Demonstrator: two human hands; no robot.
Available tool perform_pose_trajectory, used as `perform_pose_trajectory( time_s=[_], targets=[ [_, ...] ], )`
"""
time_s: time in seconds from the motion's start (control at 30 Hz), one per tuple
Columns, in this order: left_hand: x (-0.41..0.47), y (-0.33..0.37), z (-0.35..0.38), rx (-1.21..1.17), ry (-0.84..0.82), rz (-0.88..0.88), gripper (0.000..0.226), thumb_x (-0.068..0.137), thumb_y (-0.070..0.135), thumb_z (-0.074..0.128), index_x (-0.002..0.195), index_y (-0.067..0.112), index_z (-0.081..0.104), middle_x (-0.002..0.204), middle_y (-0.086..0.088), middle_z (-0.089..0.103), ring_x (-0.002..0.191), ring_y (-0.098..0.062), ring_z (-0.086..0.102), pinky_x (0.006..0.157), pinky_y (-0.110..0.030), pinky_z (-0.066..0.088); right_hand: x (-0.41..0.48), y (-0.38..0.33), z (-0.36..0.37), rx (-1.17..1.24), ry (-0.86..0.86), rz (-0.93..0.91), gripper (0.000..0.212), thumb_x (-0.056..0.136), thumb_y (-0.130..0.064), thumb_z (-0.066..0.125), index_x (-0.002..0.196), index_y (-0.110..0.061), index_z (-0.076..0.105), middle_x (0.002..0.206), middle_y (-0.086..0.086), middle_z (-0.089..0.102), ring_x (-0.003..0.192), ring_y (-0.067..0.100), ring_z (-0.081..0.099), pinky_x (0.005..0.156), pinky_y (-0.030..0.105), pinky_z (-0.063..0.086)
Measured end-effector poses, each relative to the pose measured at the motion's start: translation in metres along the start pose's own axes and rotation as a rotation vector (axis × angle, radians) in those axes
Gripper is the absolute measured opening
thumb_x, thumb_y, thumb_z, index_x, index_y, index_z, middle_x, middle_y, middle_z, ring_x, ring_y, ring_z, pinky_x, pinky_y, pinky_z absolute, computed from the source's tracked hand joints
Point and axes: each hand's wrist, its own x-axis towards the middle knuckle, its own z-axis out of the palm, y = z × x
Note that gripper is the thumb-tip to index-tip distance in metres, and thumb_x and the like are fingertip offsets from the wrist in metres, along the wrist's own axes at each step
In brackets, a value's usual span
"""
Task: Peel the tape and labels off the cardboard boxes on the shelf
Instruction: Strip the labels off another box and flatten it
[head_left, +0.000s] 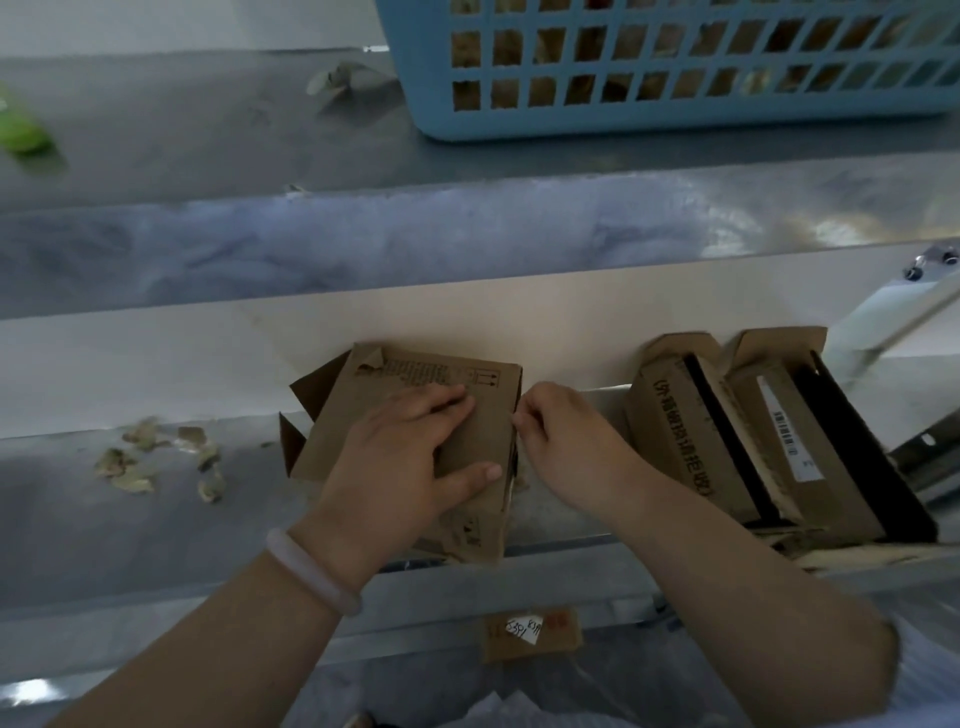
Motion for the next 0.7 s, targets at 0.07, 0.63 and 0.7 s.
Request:
perform_pose_trajectory(
  time_s=[0.07, 0.63, 0.7],
  targets=[
    [0.001, 0.001, 0.001, 0.01, -0.015, -0.002, 0.087, 0.073, 0.078, 0.032, 0.141, 0.026, 0.045, 0.148, 0.014, 0.038, 0.132, -0.006, 0.034, 0.11, -0.024, 0.024, -0.003, 0.004, 0.003, 0.023, 0.019, -0.073, 0.015, 0.098, -0.019, 0.047, 0.084, -0.016, 0.046, 0.08, -0.003, 0.047, 0.069, 0.009, 0.046, 0.06, 0.024, 0.03],
    [0.002, 0.004, 0.0, 0.005, 0.022, -0.052, 0.097, 0.067, 0.081, 0.031, 0.145, 0.024, 0.038, 0.148, 0.004, 0.039, 0.133, -0.01, 0.034, 0.107, -0.019, 0.014, 0.0, -0.004, -0.002, -0.102, 0.187, -0.132, 0.016, 0.091, -0.026, 0.064, 0.095, -0.016, 0.075, 0.094, 0.004, 0.067, 0.087, 0.019, 0.062, 0.081, 0.031, 0.048],
    [0.004, 0.003, 0.003, 0.038, 0.021, -0.072, 0.101, 0.066, 0.082, 0.03, 0.146, 0.021, 0.037, 0.151, 0.003, 0.036, 0.135, -0.013, 0.034, 0.111, -0.024, 0.017, 0.003, -0.007, -0.002, -0.174, 0.146, -0.135, 0.018, 0.095, -0.028, 0.057, 0.097, -0.014, 0.067, 0.1, 0.006, 0.06, 0.093, 0.021, 0.057, 0.085, 0.037, 0.047]
  ],
)
